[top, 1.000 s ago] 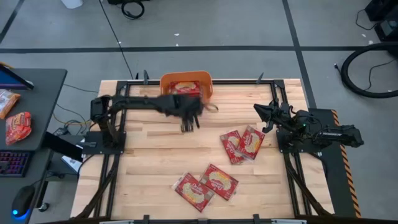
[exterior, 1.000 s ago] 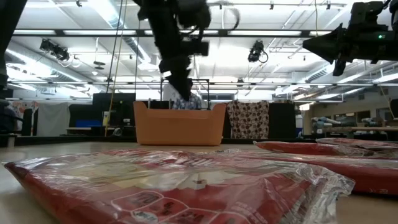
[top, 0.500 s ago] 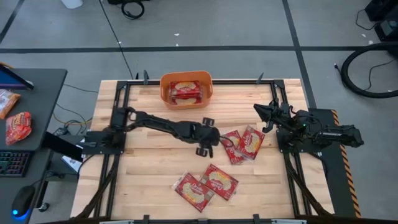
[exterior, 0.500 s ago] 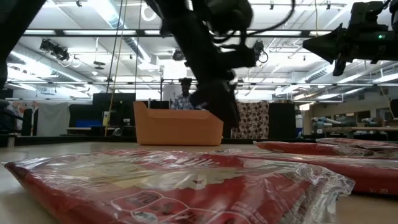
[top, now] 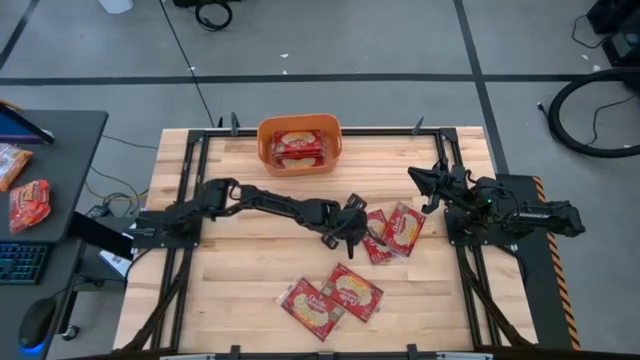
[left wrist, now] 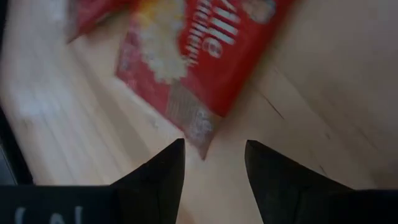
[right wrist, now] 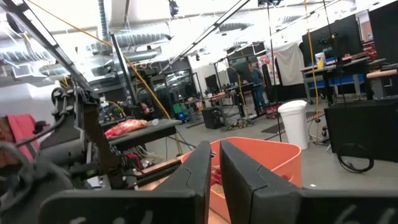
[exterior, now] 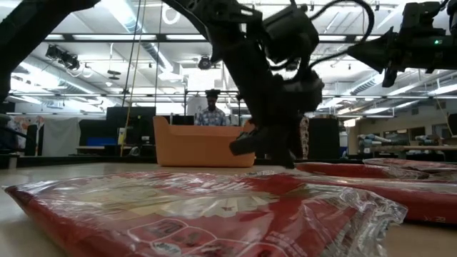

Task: Sort popcorn bags into baskets
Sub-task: Put the red popcorn bag into the orange bin

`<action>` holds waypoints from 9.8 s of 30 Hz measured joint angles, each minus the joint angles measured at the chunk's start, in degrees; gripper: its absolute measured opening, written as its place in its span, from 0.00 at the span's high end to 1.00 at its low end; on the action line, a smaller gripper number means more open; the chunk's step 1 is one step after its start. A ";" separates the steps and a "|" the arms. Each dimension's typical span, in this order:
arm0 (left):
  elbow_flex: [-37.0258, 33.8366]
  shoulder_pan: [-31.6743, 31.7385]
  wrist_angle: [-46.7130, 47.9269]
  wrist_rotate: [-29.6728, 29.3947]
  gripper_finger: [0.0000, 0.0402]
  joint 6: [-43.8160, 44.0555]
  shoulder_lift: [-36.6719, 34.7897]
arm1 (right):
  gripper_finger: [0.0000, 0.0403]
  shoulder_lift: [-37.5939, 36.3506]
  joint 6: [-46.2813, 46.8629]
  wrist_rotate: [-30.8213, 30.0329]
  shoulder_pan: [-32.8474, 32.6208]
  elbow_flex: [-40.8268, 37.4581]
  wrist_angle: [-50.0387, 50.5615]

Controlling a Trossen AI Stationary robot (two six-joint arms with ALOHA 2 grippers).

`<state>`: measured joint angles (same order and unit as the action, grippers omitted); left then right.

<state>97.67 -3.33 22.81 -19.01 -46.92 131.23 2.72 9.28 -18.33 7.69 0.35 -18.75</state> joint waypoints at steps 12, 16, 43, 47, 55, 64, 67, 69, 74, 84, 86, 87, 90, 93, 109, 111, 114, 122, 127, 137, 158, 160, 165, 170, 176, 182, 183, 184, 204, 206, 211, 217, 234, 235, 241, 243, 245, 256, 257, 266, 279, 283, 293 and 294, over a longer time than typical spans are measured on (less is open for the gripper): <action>0.04 -0.07 -5.18 -1.82 0.71 -4.99 2.63 | 0.90 0.00 0.00 0.00 -0.01 0.00 -0.02; -0.04 -0.07 -4.27 -2.97 0.89 -1.49 2.56 | 0.90 0.00 0.00 0.00 -0.01 0.01 0.00; 15.28 -1.27 46.21 -29.29 1.00 21.35 -15.09 | 0.90 -0.02 0.00 0.02 0.01 -0.01 -0.91; 15.28 1.89 48.36 -32.81 1.00 24.54 -18.64 | 0.90 0.00 0.00 0.02 -0.01 -0.01 -1.08; 15.26 13.15 46.94 -34.60 1.00 30.54 -21.93 | 0.90 0.00 -0.01 0.02 -0.01 -0.01 -1.26; 12.11 29.01 41.91 -25.76 1.00 39.44 -21.35 | 0.90 0.00 0.00 0.00 0.01 -0.01 -1.34; 9.78 32.83 42.38 -19.09 1.00 44.60 -21.39 | 0.90 0.00 0.00 0.00 0.01 -0.01 -1.40; 8.39 34.25 43.77 -16.50 1.00 47.55 -21.30 | 0.90 0.00 -0.02 0.01 0.01 0.00 -1.40; 3.04 34.78 44.08 -12.53 1.00 52.38 -21.34 | 0.90 0.00 0.00 0.00 -0.01 -0.01 -1.40; -2.47 32.95 45.77 -8.69 0.89 55.36 -21.34 | 0.90 0.00 0.00 0.00 0.01 -0.01 -1.37; -2.47 32.30 44.68 -8.73 0.84 55.16 -21.34 | 0.90 0.00 0.00 0.00 0.01 -0.01 -1.37; -2.47 31.95 44.00 -8.73 0.82 54.44 -21.34 | 0.90 0.00 -0.02 0.00 0.01 -0.01 -1.37; -2.07 30.57 42.89 -8.77 0.74 51.77 -21.34 | 0.90 0.00 -0.01 0.00 0.01 -0.01 -1.37; -0.75 28.10 42.17 -7.73 0.67 48.37 -21.48 | 0.90 0.00 0.00 0.00 0.01 -0.01 -1.36; -2.63 3.74 27.85 -0.70 0.68 41.07 -25.91 | 0.90 0.00 -0.02 0.00 0.01 -0.01 -1.35; -6.23 1.44 24.69 -1.09 0.68 40.31 -26.57 | 0.90 0.00 0.00 0.01 0.00 0.00 -1.37; -12.68 -1.11 18.33 -2.73 0.68 39.02 -28.62 | 0.90 0.00 0.00 0.00 0.00 -0.01 -1.41; -29.44 -1.62 0.06 -3.89 0.68 38.78 -37.82 | 0.90 0.00 -0.01 0.00 0.01 0.00 -1.83; -35.72 -1.22 -6.96 -3.92 0.68 38.96 -43.42 | 0.90 0.00 0.00 0.03 -0.01 -0.01 -2.20; -48.25 -3.35 -17.99 -3.84 0.68 41.44 -54.16 | 0.90 -0.04 0.37 0.19 -0.01 -0.01 -12.29; -67.30 -4.91 -33.37 -3.83 0.68 43.06 -69.81 | 0.90 29.23 1.18 -2.43 -0.05 20.22 12.13; -67.30 -4.59 -33.42 -3.86 0.68 43.12 -69.80 | 0.90 34.09 1.39 -2.54 -0.07 23.73 18.27; -67.30 -4.50 -34.33 -3.91 0.68 45.09 -69.80 | 0.90 45.65 4.03 -1.57 -1.62 33.68 36.81; -67.28 -4.52 -34.65 -3.87 0.68 45.18 -69.80 | 0.90 57.37 5.68 -1.47 -6.21 42.03 55.03; -67.28 -4.50 -34.93 -3.94 0.68 43.01 -69.80 | 0.82 71.62 6.18 -1.46 -14.07 50.16 72.83; -67.25 -4.49 -35.26 -11.69 0.68 42.12 -69.78 | 0.70 82.94 7.80 1.10 -22.80 54.80 83.94; -67.25 -4.48 -35.28 -13.88 0.68 41.33 -69.78 | 0.68 84.27 8.37 1.56 -24.17 54.84 84.78; -67.25 -4.48 -35.34 -15.85 0.68 40.16 -69.78 | 0.66 85.51 9.30 1.84 -25.41 54.85 85.40; -67.23 -4.50 -49.21 -21.68 0.68 27.59 -69.75 | 0.52 91.84 31.69 -3.45 -43.05 45.96 83.29; -67.23 -4.48 -49.23 -21.68 0.68 27.59 -69.73 | 0.52 91.82 31.69 -3.45 -43.59 44.68 82.52; -67.23 -4.48 -49.18 -21.68 0.68 27.61 -69.75 | 0.52 91.82 31.59 -6.98 -43.74 40.56 78.43; -67.23 -4.50 -48.53 -21.66 0.68 28.30 -69.73 | 0.53 91.58 28.03 -11.57 -43.78 38.08 74.72; -67.21 -5.32 -42.01 -21.65 0.68 37.82 -69.73 | 0.97 91.82 22.10 -14.23 -42.83 38.02 69.46; -67.21 -5.52 -41.71 -21.65 0.68 38.25 -69.73 | 0.98 91.82 22.02 -14.21 -42.57 38.02 69.44; -67.21 -7.19 -39.22 -21.63 0.68 40.30 -69.73 | 0.98 91.84 21.35 -14.88 -40.53 40.37 69.87; -67.21 -7.81 -38.56 -21.63 0.68 40.29 -69.73 | 0.99 91.84 18.93 -15.61 -39.40 42.47 70.37; -67.21 -8.27 -38.18 -21.61 0.68 40.31 -69.73 | 0.98 91.84 16.19 -17.39 -38.07 45.13 71.15; -67.21 -8.32 -36.85 -21.66 0.68 40.40 -69.73 | 0.99 91.84 1.07 -24.11 -27.97 64.18 72.92; -67.21 -8.52 -36.55 -21.66 0.68 40.59 -69.73 | 0.99 91.84 0.53 -24.02 -27.25 66.06 73.01; -67.21 -8.53 -35.19 -21.66 0.68 41.79 -69.73 | 0.99 91.82 -4.03 -20.82 -19.07 81.25 71.38; -71.40 -15.74 -34.09 -21.61 0.68 41.78 -78.08 | 0.99 91.82 -20.04 -10.12 -5.13 83.24 44.88; -75.05 -16.20 -38.41 -21.66 0.68 40.68 -82.72 | 0.99 92.05 -21.38 -7.73 -2.88 83.24 41.08; -82.84 -15.08 -40.22 -21.74 0.68 40.33 -96.47 | 0.99 103.01 -27.12 -7.26 1.91 89.21 37.30; -83.40 -15.08 -40.38 -21.73 0.68 40.26 -97.85 | 0.99 104.43 -27.41 -7.30 2.66 90.61 37.68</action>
<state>14.27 -18.41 -17.56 -40.74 -6.66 33.38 107.15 -18.13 -25.63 10.35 90.96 18.94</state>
